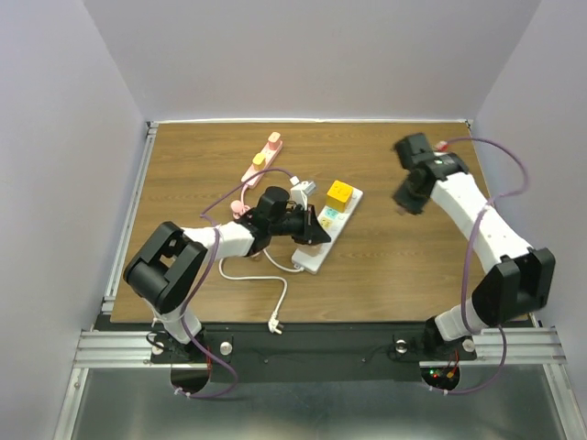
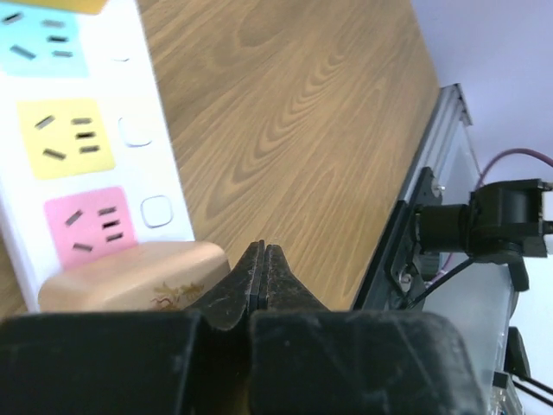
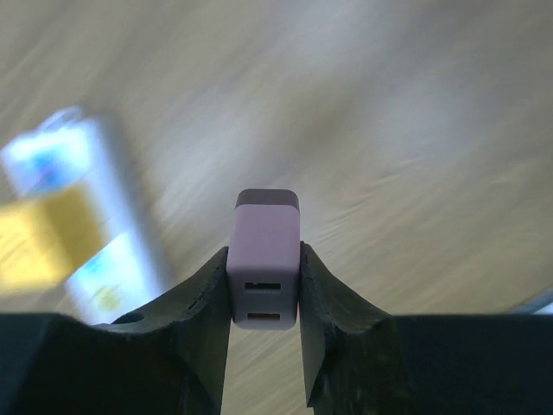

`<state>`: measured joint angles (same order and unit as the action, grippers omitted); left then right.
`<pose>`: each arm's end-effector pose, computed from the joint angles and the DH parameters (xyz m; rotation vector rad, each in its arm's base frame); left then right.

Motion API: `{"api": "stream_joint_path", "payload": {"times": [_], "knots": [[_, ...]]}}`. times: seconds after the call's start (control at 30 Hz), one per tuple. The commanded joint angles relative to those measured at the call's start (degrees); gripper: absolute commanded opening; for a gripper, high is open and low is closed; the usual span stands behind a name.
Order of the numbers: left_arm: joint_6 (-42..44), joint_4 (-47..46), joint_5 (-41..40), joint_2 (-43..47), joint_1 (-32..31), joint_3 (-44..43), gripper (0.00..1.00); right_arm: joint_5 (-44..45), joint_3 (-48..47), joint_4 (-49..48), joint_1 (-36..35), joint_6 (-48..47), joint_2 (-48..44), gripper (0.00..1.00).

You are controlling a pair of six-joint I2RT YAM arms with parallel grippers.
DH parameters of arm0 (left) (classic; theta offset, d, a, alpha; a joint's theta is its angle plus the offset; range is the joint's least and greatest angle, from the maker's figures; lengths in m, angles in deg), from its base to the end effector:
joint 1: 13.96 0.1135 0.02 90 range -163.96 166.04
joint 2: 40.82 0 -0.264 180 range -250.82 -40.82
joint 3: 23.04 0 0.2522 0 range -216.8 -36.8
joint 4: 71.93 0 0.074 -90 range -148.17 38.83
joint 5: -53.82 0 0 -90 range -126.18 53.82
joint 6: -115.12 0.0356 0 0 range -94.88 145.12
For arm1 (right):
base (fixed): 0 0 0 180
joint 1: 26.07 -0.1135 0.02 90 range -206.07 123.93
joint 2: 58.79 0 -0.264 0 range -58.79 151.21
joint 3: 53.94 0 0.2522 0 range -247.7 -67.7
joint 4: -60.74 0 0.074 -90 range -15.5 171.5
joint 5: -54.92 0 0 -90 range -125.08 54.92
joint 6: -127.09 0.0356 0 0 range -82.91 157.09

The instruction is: Pull the plug off the socket

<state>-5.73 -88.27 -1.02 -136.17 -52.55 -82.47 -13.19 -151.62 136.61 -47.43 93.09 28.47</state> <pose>0.2577 -0.2318 0.1938 0.5974 2.0203 -1.3618 0.2841 0.0969 0.3255 0.8696 2.4248 -0.0386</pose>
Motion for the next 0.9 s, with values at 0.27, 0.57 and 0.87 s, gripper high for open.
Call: {"api": "stream_joint_path", "payload": {"times": [0.27,0.57,0.87], "knots": [[7.03,24.65,-8.61,4.82,0.88,-16.20,0.00,15.55,11.50,-1.28,28.48,-10.39,5.25,0.01],[11.68,35.71,-19.85,3.00,0.88,-26.10,0.00,10.72,10.53,-5.33,31.91,-12.41,12.40,0.53],[21.53,42.41,-13.19,-9.32,0.88,-37.03,0.00,2.65,7.73,-5.33,31.91,-16.19,4.34,0.97]]}}
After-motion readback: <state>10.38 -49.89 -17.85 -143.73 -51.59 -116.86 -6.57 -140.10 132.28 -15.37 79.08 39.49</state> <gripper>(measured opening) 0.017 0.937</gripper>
